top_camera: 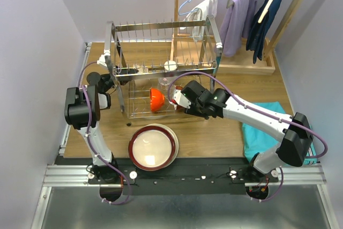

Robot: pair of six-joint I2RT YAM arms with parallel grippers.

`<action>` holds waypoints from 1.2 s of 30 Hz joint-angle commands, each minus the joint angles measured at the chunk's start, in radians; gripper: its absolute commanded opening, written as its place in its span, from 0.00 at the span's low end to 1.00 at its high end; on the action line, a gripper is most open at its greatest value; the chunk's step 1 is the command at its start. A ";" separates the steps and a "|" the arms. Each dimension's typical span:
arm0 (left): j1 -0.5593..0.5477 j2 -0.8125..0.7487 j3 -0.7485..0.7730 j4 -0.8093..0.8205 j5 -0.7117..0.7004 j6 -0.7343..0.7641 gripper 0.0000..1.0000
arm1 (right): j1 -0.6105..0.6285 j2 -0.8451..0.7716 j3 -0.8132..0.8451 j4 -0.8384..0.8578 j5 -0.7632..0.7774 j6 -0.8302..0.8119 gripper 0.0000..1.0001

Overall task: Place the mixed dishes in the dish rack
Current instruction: Insert the bowl into the dish rack

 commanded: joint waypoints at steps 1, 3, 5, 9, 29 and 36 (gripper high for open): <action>0.060 -0.018 -0.008 0.246 -0.019 0.059 0.09 | 0.004 -0.024 -0.003 0.015 0.010 -0.007 0.58; 0.075 -0.035 -0.014 0.229 -0.012 0.076 0.21 | 0.004 -0.034 -0.012 0.019 0.010 -0.010 0.58; 0.075 -0.055 -0.004 0.224 0.004 0.082 0.40 | 0.006 -0.044 -0.023 0.025 0.008 -0.013 0.58; 0.066 -0.142 -0.002 0.044 0.001 0.241 0.57 | 0.004 -0.050 -0.028 0.037 0.014 -0.022 0.58; 0.254 -0.607 0.012 -1.122 -0.381 1.040 0.75 | 0.004 -0.192 -0.088 0.022 -0.039 -0.036 0.59; 0.365 -0.786 0.067 -1.610 -0.392 1.264 0.74 | 0.004 -0.313 -0.091 -0.046 -0.278 0.097 0.59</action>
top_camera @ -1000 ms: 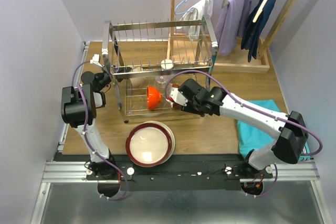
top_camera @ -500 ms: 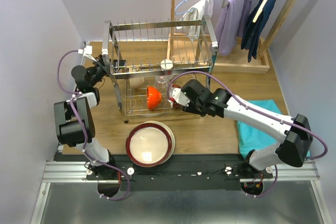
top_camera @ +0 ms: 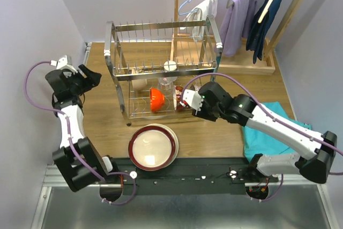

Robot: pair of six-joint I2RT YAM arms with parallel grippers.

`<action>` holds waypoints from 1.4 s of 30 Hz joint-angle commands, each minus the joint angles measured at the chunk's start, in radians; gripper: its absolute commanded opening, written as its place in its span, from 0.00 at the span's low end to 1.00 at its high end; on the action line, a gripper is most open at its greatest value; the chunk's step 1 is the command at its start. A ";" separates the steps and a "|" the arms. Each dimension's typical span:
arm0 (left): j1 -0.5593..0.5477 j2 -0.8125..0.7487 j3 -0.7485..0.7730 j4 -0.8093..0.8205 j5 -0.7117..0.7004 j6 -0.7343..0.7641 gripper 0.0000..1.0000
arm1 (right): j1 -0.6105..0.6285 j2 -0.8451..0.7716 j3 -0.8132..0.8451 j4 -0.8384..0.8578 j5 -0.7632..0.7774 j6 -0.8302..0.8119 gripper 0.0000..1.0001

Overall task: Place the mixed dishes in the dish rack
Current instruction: Insert the bowl into the dish rack, then grab a plate with the right arm

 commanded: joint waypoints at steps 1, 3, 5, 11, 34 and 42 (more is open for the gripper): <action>0.070 -0.094 0.057 -0.482 -0.020 0.254 0.74 | 0.004 -0.103 -0.016 -0.050 -0.213 0.137 0.59; 0.084 -0.136 0.072 -0.560 0.003 0.315 0.72 | 0.004 -0.138 -0.031 -0.036 -0.277 0.216 0.59; 0.084 -0.163 0.086 -0.647 0.045 0.348 0.67 | 0.004 -0.181 -0.056 0.013 -0.328 0.285 0.59; 0.084 -0.283 0.141 -0.952 0.164 0.628 0.00 | 0.004 -0.289 -0.163 0.235 -0.420 0.414 0.56; -0.218 -0.614 0.281 -1.294 -0.072 1.126 0.72 | 0.108 -0.106 -0.585 0.975 -0.508 1.321 0.64; -0.217 -0.780 0.128 -1.131 -0.490 0.772 0.74 | 0.164 0.084 -0.479 0.826 -0.341 1.517 0.55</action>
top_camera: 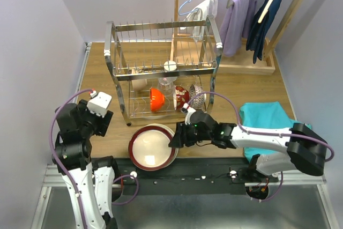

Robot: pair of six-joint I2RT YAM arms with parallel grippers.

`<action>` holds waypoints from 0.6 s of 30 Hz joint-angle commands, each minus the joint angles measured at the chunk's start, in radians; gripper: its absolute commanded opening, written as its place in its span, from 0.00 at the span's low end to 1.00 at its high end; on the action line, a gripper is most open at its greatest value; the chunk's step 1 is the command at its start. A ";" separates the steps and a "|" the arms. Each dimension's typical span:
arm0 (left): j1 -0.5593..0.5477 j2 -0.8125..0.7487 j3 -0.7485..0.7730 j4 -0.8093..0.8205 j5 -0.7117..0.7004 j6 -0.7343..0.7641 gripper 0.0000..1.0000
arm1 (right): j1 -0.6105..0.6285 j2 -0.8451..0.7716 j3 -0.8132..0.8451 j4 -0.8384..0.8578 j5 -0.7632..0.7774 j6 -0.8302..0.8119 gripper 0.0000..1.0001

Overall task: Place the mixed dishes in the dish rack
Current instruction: Grab a plate with the right arm

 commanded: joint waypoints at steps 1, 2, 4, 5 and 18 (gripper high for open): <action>-0.003 -0.078 -0.072 0.093 -0.280 -0.242 0.74 | 0.011 0.071 0.090 -0.134 0.183 0.150 0.57; -0.004 -0.093 -0.078 0.102 -0.289 -0.254 0.75 | 0.011 0.077 0.094 -0.156 0.199 0.160 0.57; -0.004 -0.117 -0.084 0.093 -0.294 -0.270 0.75 | 0.013 0.080 0.099 -0.193 0.203 0.162 0.57; -0.004 -0.124 -0.086 0.084 -0.298 -0.268 0.75 | 0.011 0.089 0.091 -0.187 0.205 0.161 0.57; -0.004 -0.138 -0.060 0.124 -0.344 -0.297 0.82 | 0.011 0.244 0.091 -0.121 0.173 0.168 0.49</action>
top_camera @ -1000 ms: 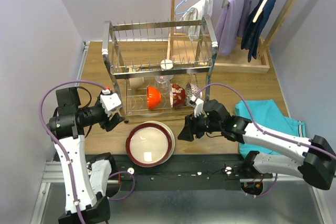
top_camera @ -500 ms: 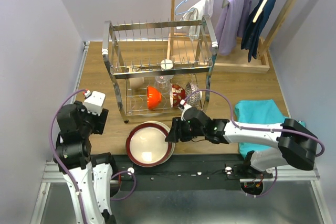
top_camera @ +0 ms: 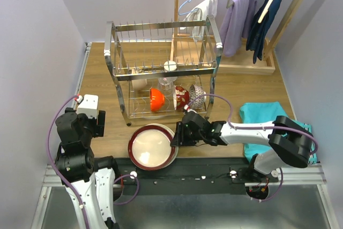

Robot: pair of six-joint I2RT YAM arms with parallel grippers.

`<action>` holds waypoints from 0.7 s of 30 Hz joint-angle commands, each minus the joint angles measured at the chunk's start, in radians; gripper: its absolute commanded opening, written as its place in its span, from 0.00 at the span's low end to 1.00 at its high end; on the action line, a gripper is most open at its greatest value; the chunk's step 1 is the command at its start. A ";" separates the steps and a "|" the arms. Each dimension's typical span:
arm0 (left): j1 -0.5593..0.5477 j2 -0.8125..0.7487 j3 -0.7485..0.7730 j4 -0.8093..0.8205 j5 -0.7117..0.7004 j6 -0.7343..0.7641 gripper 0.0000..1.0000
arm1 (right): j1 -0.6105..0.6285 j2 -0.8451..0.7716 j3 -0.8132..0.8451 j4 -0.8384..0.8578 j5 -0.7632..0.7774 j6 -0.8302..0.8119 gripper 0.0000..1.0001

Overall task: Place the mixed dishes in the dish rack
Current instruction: Grab a plate with the right arm

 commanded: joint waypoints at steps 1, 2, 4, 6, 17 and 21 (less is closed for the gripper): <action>-0.004 -0.007 0.021 0.045 -0.029 -0.022 0.83 | 0.006 0.040 0.013 -0.024 0.031 0.004 0.48; -0.006 -0.010 0.024 0.048 -0.028 -0.021 0.83 | 0.007 0.033 0.012 -0.039 0.031 -0.002 0.43; -0.006 -0.013 0.029 0.048 -0.021 -0.019 0.84 | 0.006 0.010 0.010 -0.091 0.033 -0.042 0.41; -0.004 -0.019 0.027 0.048 -0.012 -0.015 0.85 | 0.001 -0.022 0.015 -0.131 0.036 -0.094 0.40; -0.004 -0.013 -0.017 0.069 0.025 0.021 0.87 | -0.040 -0.107 0.038 -0.148 -0.025 -0.281 0.01; -0.006 0.011 -0.017 0.086 0.026 0.027 0.88 | -0.039 -0.128 0.100 -0.196 -0.001 -0.353 0.00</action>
